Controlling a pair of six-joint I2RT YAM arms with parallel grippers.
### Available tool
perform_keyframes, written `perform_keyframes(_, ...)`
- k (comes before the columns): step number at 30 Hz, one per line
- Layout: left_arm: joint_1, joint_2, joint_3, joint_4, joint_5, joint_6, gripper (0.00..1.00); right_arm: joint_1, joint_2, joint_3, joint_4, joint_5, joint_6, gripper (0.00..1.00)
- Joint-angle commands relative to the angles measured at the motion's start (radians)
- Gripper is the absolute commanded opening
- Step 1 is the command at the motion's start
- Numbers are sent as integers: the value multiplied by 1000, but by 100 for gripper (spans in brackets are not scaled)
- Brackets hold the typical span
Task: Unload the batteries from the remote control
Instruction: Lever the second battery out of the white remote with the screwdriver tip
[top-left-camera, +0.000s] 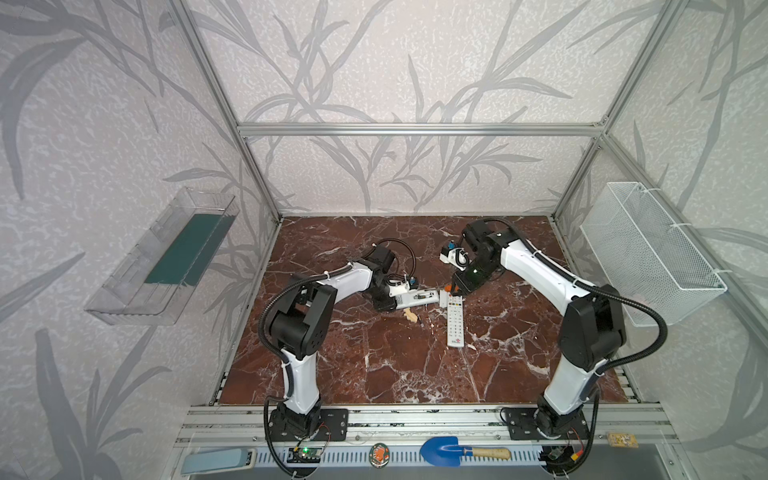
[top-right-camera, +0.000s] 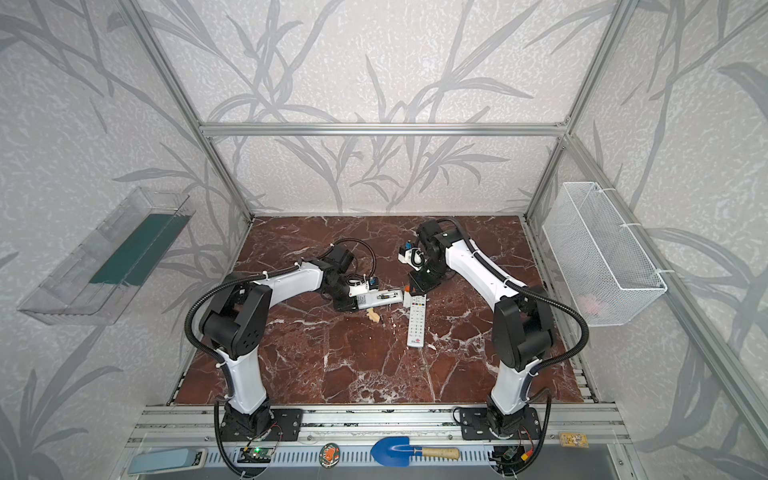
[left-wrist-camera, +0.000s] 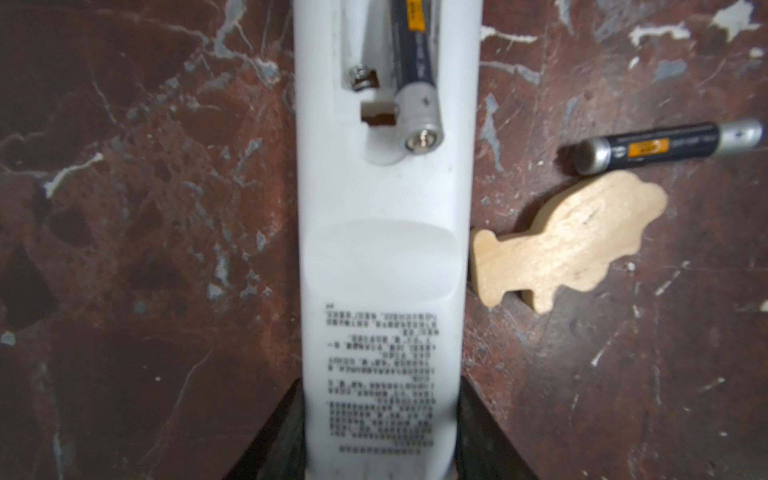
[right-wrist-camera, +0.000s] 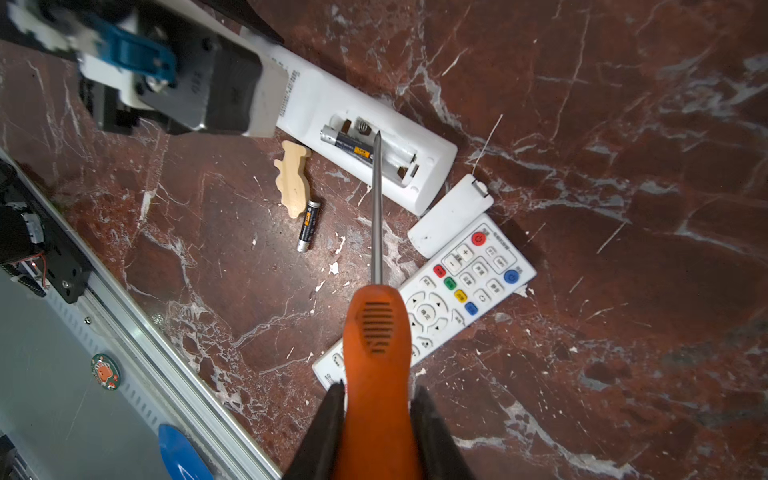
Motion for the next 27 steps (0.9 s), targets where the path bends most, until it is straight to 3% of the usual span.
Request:
perform_keyframes(1,-9,51,-11,-33,-40,6,32,-5,2,-2,-4,2,-19,0)
perform_keyframes(27,-9,41,-21,-26,-37,6,32,-15,23,-52,19,19,-52,0)
